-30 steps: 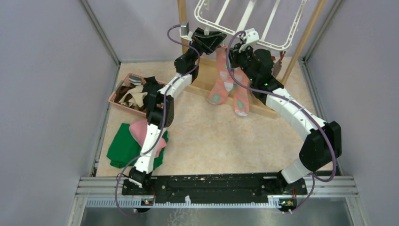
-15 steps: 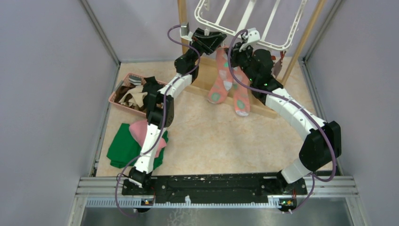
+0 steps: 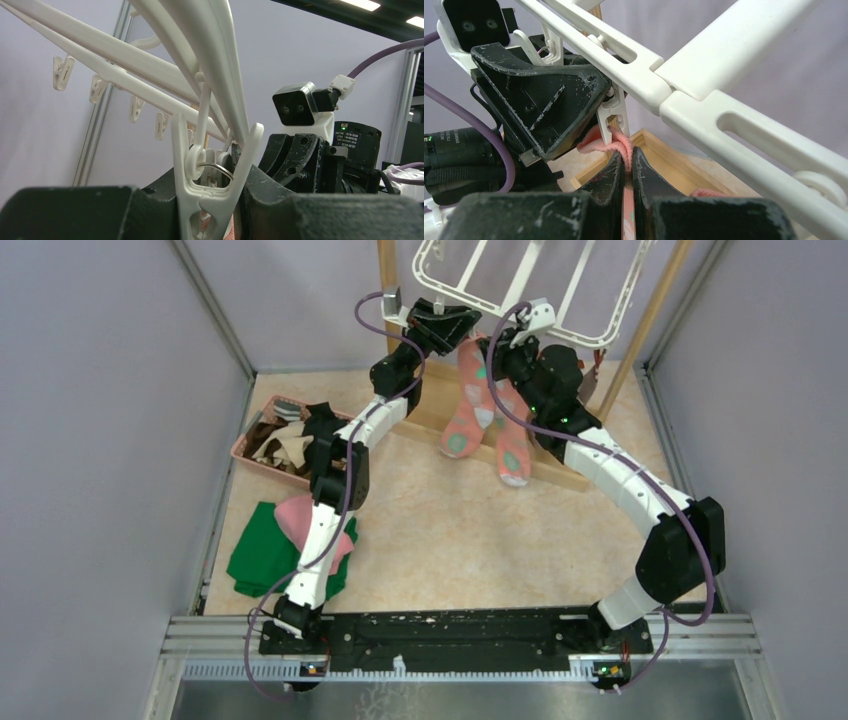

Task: Clip the socks to the hanger
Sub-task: Clamp the sock onto the hanger.

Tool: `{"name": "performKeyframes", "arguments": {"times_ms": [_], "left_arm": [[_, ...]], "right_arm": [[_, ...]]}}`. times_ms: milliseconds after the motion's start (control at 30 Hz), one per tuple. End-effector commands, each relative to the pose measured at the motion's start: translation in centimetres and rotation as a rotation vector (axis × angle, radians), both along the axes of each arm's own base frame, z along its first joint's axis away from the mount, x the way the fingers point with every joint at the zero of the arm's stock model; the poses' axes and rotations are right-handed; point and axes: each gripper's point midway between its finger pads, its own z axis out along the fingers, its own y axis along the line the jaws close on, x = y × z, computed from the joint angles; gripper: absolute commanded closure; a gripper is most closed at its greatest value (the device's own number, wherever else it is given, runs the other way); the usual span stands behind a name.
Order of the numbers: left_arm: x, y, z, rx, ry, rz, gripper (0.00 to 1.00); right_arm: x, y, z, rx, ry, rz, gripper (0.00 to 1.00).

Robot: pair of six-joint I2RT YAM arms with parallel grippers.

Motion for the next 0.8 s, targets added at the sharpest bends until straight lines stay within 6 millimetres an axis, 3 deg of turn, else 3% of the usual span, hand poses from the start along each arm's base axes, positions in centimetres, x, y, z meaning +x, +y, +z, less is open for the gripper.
{"name": "performKeyframes", "arguments": {"times_ms": [0,333,767], "left_arm": [[-8.1,3.1,4.6,-0.143,-0.36,0.001,0.95],[-8.1,3.1,4.6,-0.141,-0.368,0.013,0.97],[-8.1,3.1,4.7,-0.139,-0.365,0.014,0.95]], "right_arm": [[-2.1,-0.2,5.1,0.092,-0.142,0.018,1.0],[-3.4,-0.8,5.7,0.105,-0.182,0.021,1.0],[-3.1,-1.4,5.7,0.118,-0.193,-0.017,1.0]]}}
